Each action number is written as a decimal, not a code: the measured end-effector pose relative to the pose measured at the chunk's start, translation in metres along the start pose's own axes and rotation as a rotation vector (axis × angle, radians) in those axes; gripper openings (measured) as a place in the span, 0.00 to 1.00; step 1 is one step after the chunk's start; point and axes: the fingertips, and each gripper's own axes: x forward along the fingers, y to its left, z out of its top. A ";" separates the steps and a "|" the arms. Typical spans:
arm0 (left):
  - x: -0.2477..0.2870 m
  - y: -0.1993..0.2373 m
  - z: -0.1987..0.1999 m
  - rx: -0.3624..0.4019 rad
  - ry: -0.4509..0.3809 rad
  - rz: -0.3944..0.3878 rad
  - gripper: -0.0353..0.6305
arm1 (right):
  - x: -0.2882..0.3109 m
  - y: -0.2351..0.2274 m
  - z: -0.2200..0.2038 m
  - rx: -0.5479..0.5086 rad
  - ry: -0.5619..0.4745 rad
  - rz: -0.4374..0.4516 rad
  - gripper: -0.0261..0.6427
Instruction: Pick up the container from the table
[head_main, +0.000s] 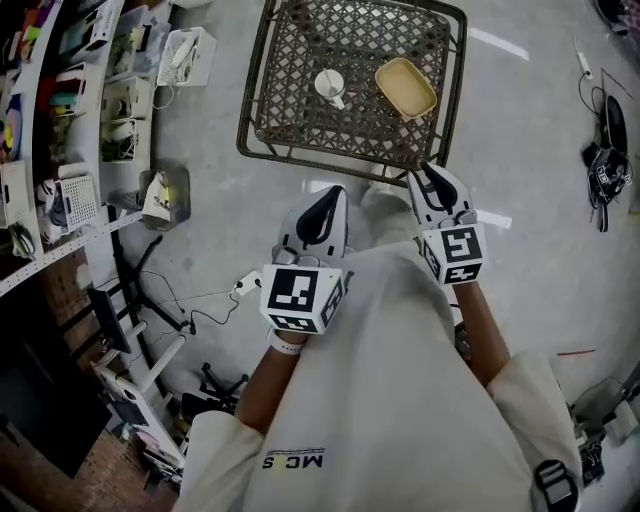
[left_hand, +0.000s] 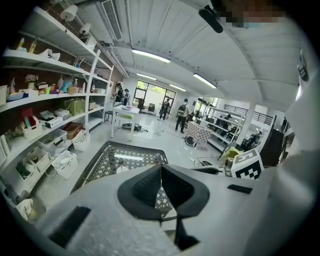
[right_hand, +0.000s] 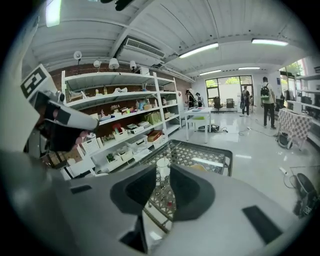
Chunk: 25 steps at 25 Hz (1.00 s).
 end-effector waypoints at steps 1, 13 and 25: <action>0.012 -0.002 0.004 0.002 0.006 -0.003 0.09 | 0.008 -0.009 0.002 -0.006 0.008 0.007 0.19; 0.075 0.032 0.004 -0.076 0.067 0.031 0.09 | 0.095 -0.048 0.001 -0.040 0.101 0.043 0.19; 0.106 0.071 -0.025 -0.076 0.151 0.003 0.09 | 0.151 -0.057 -0.033 -0.060 0.193 0.010 0.20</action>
